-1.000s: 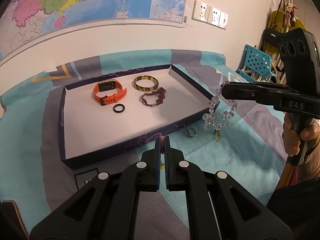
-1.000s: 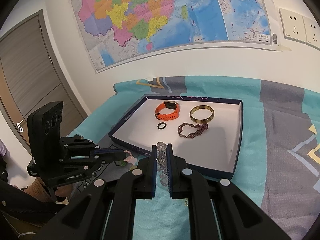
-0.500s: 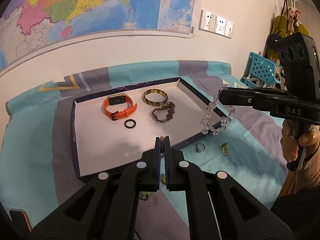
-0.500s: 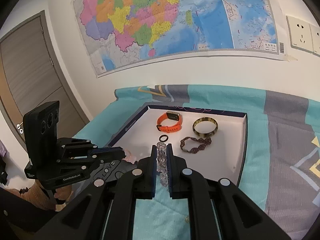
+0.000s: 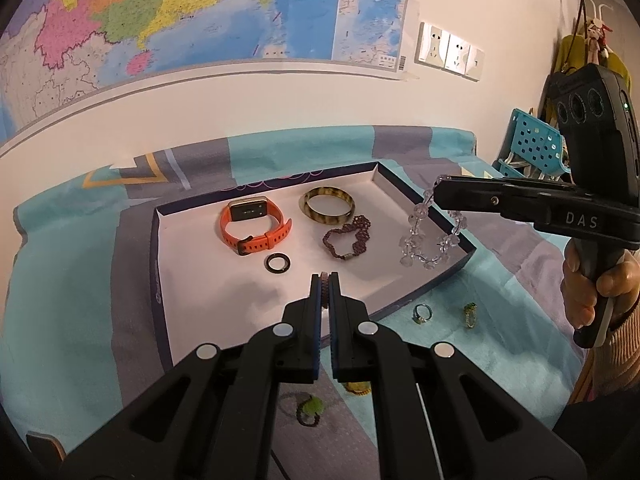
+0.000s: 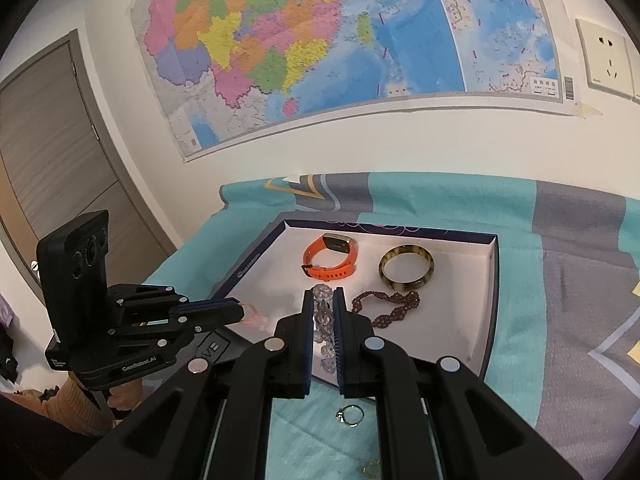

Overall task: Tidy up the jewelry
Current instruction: 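Carry the pink ring and crystal bracelet over the white box with both grippers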

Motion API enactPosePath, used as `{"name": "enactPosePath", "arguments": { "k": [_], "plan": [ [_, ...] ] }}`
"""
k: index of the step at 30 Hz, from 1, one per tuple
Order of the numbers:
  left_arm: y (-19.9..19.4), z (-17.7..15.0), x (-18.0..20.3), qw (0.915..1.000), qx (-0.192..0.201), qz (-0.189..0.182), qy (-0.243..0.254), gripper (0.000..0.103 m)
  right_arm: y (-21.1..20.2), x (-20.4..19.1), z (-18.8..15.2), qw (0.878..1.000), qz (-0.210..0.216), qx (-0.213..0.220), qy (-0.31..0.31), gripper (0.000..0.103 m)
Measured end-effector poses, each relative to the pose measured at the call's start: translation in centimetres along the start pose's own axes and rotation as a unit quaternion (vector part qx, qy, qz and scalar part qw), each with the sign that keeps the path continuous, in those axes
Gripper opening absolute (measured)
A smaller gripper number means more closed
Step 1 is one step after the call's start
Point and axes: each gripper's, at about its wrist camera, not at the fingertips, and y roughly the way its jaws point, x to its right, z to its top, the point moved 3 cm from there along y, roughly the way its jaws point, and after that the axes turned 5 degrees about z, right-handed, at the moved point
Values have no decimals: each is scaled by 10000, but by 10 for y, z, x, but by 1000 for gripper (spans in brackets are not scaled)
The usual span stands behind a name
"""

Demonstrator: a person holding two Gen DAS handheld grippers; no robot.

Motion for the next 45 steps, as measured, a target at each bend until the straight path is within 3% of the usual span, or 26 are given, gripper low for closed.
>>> {"name": "enactPosePath", "arguments": {
  "k": [45],
  "plan": [
    [24,5,-11,9997,-194,71,-158,4,33,15,-2,9992,60,-284,260,8]
  ]
}}
